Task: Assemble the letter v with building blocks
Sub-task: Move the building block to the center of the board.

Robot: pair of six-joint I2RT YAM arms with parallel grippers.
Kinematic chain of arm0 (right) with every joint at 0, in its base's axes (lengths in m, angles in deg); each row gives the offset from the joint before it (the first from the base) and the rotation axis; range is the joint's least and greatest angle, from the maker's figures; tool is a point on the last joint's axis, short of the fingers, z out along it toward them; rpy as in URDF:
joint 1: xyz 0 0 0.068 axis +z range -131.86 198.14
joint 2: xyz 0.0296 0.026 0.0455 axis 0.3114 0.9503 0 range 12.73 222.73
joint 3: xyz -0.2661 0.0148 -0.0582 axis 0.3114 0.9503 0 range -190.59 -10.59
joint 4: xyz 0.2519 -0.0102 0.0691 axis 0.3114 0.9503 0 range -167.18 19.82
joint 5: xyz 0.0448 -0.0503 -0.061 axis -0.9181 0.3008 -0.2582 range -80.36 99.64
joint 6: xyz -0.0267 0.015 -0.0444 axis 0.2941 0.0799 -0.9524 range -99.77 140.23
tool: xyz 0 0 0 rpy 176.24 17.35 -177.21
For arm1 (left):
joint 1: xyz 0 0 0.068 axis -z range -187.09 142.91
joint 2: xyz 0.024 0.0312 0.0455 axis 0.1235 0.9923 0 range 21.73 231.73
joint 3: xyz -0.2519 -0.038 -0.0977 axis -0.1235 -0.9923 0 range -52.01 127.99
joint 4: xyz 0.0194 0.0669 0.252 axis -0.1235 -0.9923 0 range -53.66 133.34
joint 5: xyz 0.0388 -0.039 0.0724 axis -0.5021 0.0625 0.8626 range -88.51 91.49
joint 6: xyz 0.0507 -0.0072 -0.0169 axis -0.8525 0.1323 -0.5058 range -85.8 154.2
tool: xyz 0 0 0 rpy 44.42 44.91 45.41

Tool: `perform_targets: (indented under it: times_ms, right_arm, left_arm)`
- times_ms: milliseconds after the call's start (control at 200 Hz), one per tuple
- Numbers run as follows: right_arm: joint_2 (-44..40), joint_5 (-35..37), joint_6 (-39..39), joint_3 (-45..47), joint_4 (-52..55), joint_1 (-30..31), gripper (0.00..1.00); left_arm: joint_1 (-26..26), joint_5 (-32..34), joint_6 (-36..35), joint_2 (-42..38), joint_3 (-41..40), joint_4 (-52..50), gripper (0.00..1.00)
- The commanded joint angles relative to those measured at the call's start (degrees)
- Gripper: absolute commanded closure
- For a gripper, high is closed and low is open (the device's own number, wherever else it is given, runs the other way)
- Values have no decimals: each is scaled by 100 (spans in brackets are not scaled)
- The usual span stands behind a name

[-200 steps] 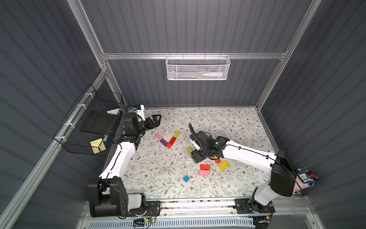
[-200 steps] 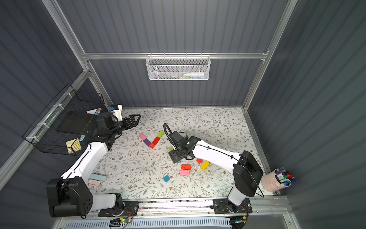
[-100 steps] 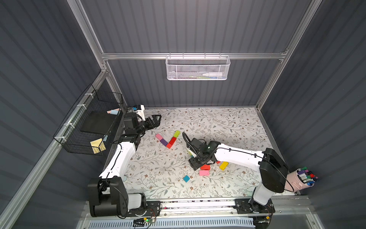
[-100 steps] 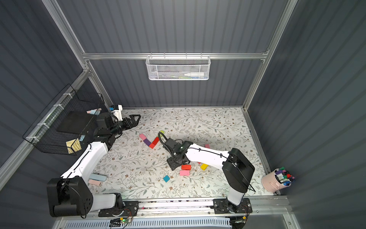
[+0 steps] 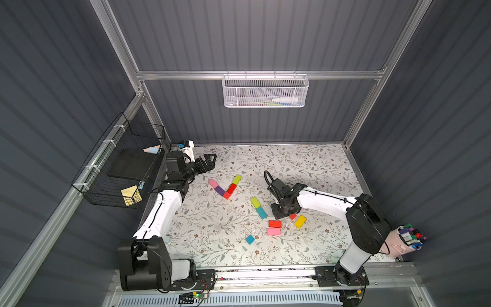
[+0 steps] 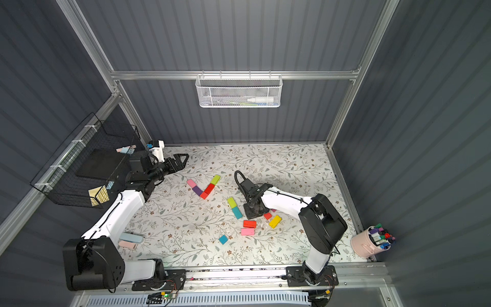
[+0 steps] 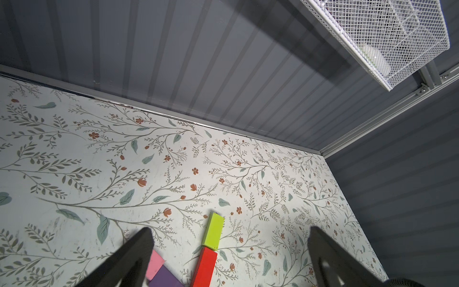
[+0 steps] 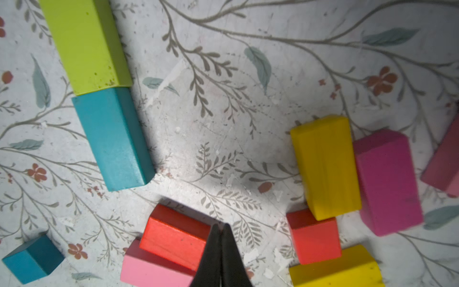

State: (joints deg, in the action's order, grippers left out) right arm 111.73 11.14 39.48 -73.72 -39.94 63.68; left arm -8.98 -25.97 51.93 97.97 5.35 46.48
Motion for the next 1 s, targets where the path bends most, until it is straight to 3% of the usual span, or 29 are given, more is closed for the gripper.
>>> perform_targets:
  times_ms: [0,165,605,855,950,995]
  right_arm:
    - [396,-59,-114,-103,19,123,95]
    - [682,-117,-31,-145,57,246,98]
    - [309,-521,786,351,177,1097,97]
    - [-119,-581,1252,758,328,1209,96]
    - [-300,-413,1215,829,250,1238,88]
    - [-329,-298,1119,686,279,1235,79]
  left_arm:
    - [-31,16,-103,-75,-42,2,0]
    - [-33,4,-87,-57,-48,13,0]
    - [-31,-83,-41,-84,-88,80,0]
    - [-34,-72,-72,-119,-78,31,0]
    - [-31,-71,-53,-121,-90,76,0]
    - [-32,-122,-14,-107,-98,130,1]
